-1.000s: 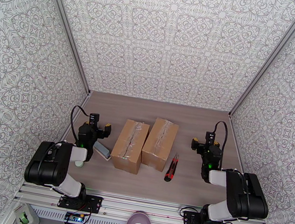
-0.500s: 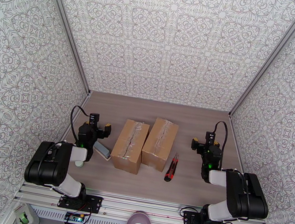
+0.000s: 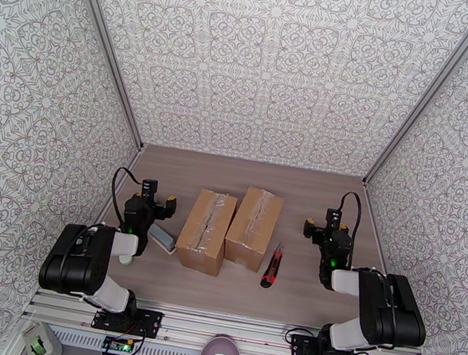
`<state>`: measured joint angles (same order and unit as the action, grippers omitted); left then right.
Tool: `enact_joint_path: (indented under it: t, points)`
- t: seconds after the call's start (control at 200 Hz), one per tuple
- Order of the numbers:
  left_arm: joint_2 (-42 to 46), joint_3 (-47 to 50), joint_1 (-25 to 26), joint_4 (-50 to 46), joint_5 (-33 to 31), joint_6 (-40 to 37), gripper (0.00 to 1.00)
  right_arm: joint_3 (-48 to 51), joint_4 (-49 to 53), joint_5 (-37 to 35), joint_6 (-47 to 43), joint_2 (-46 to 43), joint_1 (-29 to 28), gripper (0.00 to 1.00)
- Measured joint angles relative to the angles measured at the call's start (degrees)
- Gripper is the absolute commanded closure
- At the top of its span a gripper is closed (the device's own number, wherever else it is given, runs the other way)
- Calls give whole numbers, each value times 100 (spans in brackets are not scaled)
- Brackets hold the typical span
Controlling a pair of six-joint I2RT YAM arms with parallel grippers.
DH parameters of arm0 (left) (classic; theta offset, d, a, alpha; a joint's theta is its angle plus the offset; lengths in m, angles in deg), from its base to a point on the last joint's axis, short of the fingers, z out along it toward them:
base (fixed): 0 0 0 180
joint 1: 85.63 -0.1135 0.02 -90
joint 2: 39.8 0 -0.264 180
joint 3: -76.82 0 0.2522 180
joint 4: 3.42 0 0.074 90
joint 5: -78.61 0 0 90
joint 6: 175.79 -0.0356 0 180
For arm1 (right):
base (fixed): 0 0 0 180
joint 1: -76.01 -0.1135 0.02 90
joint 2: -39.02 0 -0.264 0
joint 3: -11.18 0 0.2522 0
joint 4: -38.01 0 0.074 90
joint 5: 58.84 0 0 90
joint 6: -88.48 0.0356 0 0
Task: Unpack the express box
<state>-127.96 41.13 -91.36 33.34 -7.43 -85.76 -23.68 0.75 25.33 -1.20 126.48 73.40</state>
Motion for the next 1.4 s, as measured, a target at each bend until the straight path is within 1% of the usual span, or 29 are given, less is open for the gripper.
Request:
enact_joint_path:
  t: [0.1, 0.22, 0.305, 0.35, 0.41, 0.505, 0.605, 0.66, 0.705, 0.79, 0.87, 0.98, 1.095, 1.16, 1.215, 1.26, 1.395]
  points:
    - [129, 2, -118, -122, 74, 52, 1, 46, 48, -87, 37, -153, 0, 1]
    - [706, -157, -184, -944, 50, 164, 1, 68, 605, -243, 125, -1150, 0, 1]
    - [1217, -599, -195, -1692, 116, 302, 1, -177, 1567, -229, 326, -2127, 0, 1]
    - [1427, -833, -192, -1963, 243, 350, 1, -374, 2070, -175, 459, -2413, 0, 3]
    - [1700, -1268, -136, -2433, 413, 417, 1, -874, 2885, -9, 713, -2850, 0, 6]
    - [1961, -1996, 205, -3348, 592, 444, 1, -1386, 4033, 365, 1156, -3303, 0, 10]
    - [2107, -2643, 892, -4352, 743, 428, 1, -1521, 5206, 778, 1620, -3762, -57, 12]
    - [2131, -2811, 1154, -4719, 826, 428, 1, -1521, 5746, 957, 1808, -3936, -140, 12]
    - [2151, -2914, 1362, -5084, 885, 437, 1, -1513, 6186, 1104, 1961, -4072, -275, 12]
    - [2153, -3014, 1550, -5628, 1043, 472, 1, -1425, 6754, 1311, 2155, -4363, -601, 13]
    - [2138, -3156, 1676, -6129, 1150, 498, 1, -1285, 7064, 1453, 2299, -4651, -990, 14]
    - [2046, -3477, 1827, -6583, 1276, 542, 2, -1178, 7294, 1569, 2457, -4732, -1545, 16]
    - [1937, -3744, 1989, -6802, 1362, 564, 1, -1084, 7407, 1519, 2566, -4586, -2341, 18]
    - [1886, -3812, 2105, -6887, 1429, 584, 2, -1043, 7462, 1379, 2586, -4509, -2874, 19]
    - [1840, -3860, 2186, -6942, 1478, 597, 2, -1012, 7493, 1266, 2581, -4496, -3195, 19]
    - [1775, -3926, 2253, -6992, 1543, 601, 2, -990, 7514, 1198, 2583, -4498, -3414, 19]
    - [1456, -4304, 2505, -7093, 1705, 654, 2, -807, 7420, 1027, 2588, -4433, -3753, 20]
